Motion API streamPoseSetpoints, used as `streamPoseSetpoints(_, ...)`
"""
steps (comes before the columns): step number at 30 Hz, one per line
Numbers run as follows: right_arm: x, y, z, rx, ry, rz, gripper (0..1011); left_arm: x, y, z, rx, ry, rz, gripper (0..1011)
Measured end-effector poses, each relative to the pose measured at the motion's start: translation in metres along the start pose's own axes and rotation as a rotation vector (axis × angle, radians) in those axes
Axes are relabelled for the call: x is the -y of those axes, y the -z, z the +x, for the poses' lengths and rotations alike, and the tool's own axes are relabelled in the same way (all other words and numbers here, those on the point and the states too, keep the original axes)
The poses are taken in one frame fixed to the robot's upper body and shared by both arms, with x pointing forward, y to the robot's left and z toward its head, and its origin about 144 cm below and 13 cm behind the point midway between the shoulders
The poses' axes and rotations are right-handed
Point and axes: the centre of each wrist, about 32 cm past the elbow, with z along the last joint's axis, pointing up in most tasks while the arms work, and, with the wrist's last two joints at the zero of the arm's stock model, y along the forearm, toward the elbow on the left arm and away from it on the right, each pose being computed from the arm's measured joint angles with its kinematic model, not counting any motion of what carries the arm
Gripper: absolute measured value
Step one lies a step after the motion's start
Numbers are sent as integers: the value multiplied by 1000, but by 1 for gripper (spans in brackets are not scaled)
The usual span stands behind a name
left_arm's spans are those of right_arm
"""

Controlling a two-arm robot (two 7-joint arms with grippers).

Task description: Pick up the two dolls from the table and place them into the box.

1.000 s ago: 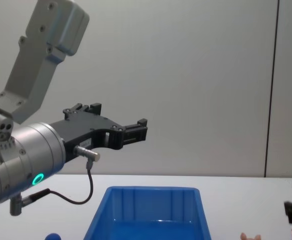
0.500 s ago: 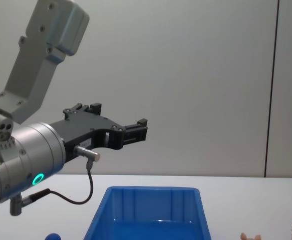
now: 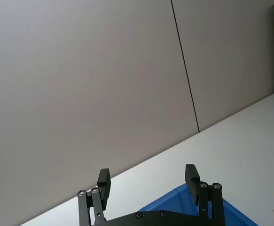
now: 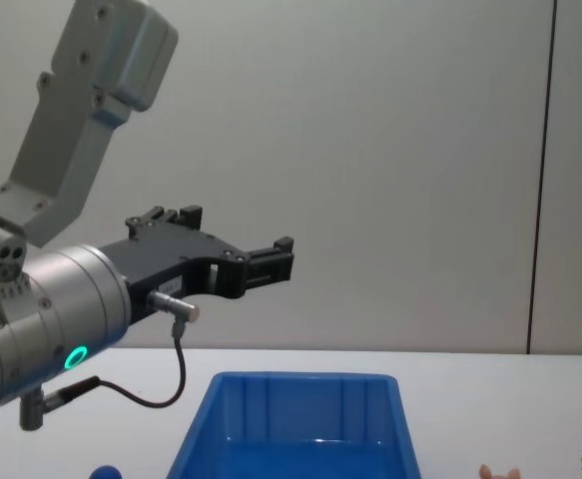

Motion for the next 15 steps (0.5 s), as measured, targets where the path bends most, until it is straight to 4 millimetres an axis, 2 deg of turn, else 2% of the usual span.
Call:
streamPoseSetpoints(5,-7,3,0,-22,-9,4,706,0,0,0,0,0,0,1002)
streamPoseSetpoints(7,-9,5,1,-27,-10,3,676,0,0,0,0,0,0,1001)
streamPoseSetpoints(8,-11,5,1,-33,-12,6,603,0,0,0,0,0,0,1002)
streamPoseSetpoints(12,-17,7,2,-44,-15,11,486,0,0,0,0,0,0,1001)
streamPoseSetpoints(13,-18,7,2,-45,-15,12,486,0,0,0,0,0,0,1001)
streamPoseSetpoints(15,-21,7,3,-50,-16,16,405,0,0,0,0,0,0,1002)
